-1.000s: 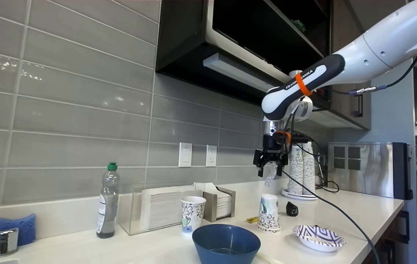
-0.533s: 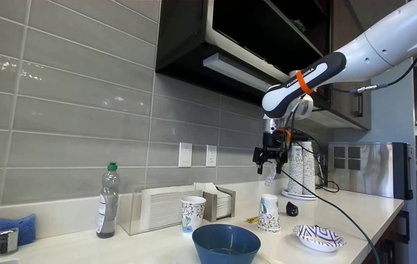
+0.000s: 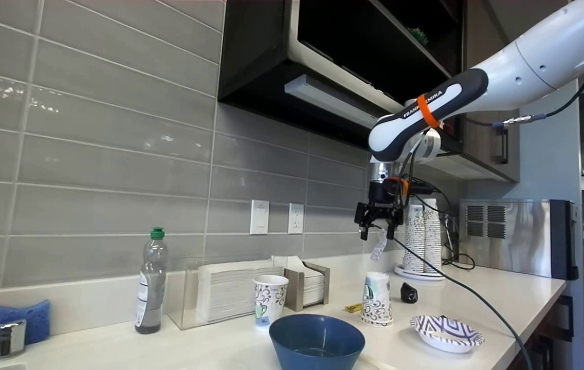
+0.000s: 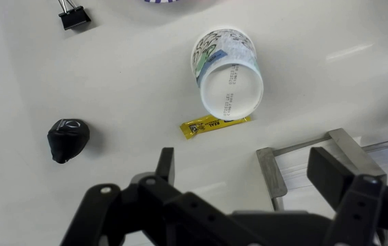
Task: Stack up the cups in the container
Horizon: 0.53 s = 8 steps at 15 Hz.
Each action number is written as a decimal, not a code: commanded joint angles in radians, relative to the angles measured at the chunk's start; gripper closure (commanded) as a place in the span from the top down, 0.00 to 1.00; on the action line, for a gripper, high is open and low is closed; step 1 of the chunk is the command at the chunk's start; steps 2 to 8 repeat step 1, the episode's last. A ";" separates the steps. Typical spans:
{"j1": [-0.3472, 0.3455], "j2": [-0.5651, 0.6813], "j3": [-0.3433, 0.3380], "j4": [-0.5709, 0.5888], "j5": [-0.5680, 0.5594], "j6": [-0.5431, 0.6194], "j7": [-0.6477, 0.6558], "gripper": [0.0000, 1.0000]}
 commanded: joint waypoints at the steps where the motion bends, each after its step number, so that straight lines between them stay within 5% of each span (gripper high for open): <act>1: 0.001 0.001 -0.002 0.004 0.001 -0.004 -0.002 1.00; 8: 0.001 0.001 -0.002 0.004 0.001 -0.004 -0.002 1.00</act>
